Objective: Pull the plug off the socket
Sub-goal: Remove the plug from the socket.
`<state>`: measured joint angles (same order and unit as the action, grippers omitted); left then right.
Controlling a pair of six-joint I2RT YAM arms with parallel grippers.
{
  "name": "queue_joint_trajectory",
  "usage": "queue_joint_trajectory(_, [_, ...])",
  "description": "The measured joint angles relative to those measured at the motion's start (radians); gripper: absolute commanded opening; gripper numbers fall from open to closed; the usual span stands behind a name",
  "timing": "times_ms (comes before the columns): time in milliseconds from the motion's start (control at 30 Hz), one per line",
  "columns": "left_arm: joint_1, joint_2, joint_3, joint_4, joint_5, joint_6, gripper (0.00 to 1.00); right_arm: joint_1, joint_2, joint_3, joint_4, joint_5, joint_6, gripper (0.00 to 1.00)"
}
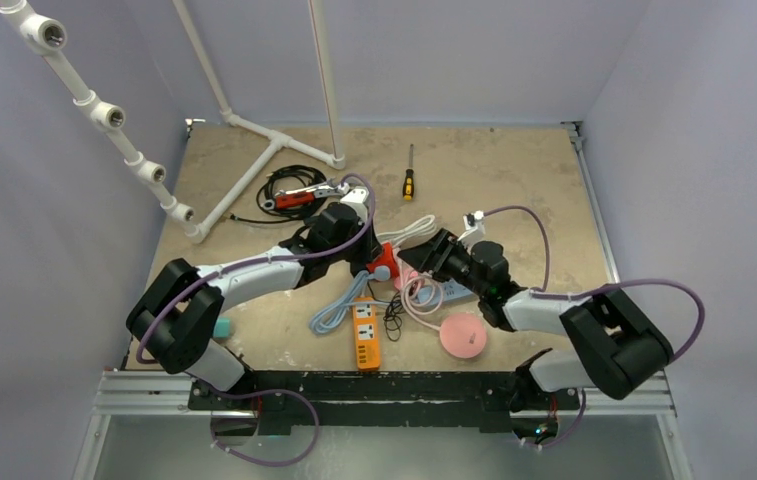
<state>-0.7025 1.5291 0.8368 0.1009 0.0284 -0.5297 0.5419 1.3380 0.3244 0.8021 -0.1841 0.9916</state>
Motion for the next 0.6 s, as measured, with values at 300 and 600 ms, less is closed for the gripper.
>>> queue_joint_trajectory(300, [0.000,-0.008,-0.007,0.002,0.002,0.003,0.00,-0.008,0.148,0.002,0.152,-0.081,0.026,0.69])
queue_joint_trajectory(600, [0.000,-0.026,-0.016,-0.008,0.002,0.019,0.00,-0.016,0.274,0.014,0.275,-0.126,0.078,0.64])
